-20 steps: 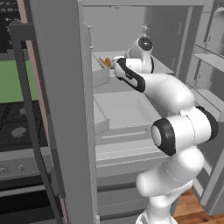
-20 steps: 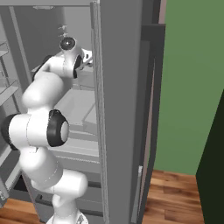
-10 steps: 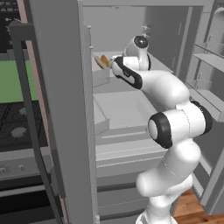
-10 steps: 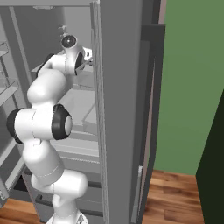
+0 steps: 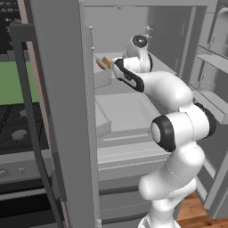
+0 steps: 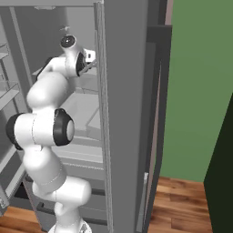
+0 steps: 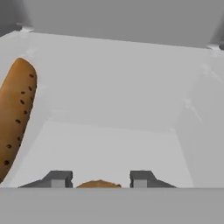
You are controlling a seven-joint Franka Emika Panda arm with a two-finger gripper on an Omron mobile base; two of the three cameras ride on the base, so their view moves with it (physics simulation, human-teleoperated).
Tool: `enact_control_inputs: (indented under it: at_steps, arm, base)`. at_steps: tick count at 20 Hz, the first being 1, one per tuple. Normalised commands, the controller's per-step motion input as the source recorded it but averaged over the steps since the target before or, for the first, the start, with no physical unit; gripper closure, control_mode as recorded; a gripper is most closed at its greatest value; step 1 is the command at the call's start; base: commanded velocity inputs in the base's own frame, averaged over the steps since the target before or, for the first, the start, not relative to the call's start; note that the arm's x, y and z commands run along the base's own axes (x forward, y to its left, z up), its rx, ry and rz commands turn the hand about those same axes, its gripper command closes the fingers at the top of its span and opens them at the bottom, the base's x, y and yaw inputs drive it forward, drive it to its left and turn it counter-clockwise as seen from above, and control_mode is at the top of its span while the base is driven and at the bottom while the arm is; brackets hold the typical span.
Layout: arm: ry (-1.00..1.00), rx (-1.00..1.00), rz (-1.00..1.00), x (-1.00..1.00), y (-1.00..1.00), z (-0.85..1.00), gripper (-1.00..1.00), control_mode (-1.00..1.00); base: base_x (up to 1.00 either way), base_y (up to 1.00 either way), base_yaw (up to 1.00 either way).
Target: Move the cookie dough ball and hotdog bun from the top shelf to the second highest shelf to make space. Then, place the pitcher from the counter on the cleared top shelf.
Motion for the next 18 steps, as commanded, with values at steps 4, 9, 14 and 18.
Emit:
enact_control_inputs:
  at_steps: [4,9,14,18]
  arm:
    - [-0.03,-0.01,-0.08,-0.25,0.00,-0.36,1.00,-1.00]
    - [-0.14,0.00,-0.09,-0.58,-0.13,-0.10,1.00,-1.00]
    - [-0.06,0.00,-0.07,-0.99,-0.35,0.00,1.00,-1.00]
    - [0.02,0.00,-0.03,-1.00,-0.22,0.00,1.00,-1.00]
  base:
    - [0.00,0.00,0.00]
    - [0.00,0.00,0.00]
    - [0.00,0.00,0.00]
    - [0.00,0.00,0.00]
